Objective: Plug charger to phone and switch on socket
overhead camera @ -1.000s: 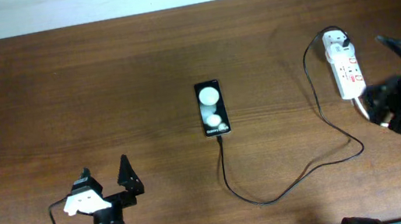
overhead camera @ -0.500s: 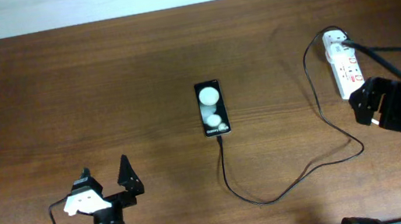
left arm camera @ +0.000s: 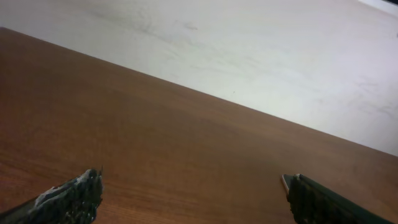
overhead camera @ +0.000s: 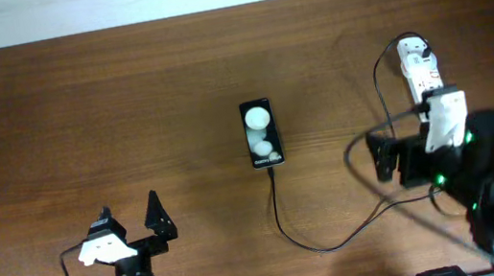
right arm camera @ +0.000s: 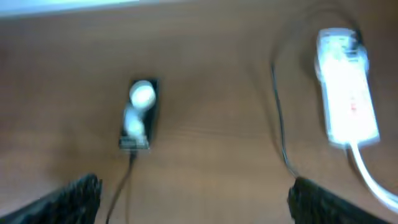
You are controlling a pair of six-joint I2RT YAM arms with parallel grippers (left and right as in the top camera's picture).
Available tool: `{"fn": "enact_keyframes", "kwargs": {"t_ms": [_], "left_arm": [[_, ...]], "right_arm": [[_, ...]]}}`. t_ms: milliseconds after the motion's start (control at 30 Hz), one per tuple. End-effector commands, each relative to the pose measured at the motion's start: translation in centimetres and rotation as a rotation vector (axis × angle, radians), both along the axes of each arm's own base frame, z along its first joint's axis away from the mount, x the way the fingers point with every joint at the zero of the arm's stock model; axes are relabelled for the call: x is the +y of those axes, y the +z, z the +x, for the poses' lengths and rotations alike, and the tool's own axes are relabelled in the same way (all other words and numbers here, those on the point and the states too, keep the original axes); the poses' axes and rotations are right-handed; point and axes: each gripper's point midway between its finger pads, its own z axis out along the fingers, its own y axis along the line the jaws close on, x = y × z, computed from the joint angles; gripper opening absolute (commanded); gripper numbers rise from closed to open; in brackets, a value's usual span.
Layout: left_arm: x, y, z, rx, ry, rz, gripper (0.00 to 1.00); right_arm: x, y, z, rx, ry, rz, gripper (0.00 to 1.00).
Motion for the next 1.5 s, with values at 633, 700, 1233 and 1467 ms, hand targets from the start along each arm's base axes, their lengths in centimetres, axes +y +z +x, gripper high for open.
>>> {"fn": "enact_keyframes", "kwargs": {"t_ms": [633,700,1233,1467], "left_arm": [[0.2,-0.2,0.0,0.001,0.009,-0.002,0.99],[0.2,-0.2,0.0,0.001,0.009,-0.002,0.99],[0.2,-0.2,0.0,0.001,0.009,-0.002,0.99],[0.2,-0.2,0.0,0.001,0.009,-0.002,0.99]], "right_arm": [[-0.5,-2.9,-2.0,-0.691,-0.034,0.014,0.99],[-0.5,-3.3,-2.0,-0.684,-0.033,0.014,0.99],[-0.3,-7.8,-0.6,-0.665,-0.032,0.021,0.99],[-0.9,-9.8,-0.5,-0.592,-0.043,-0.041,0.99]]}}
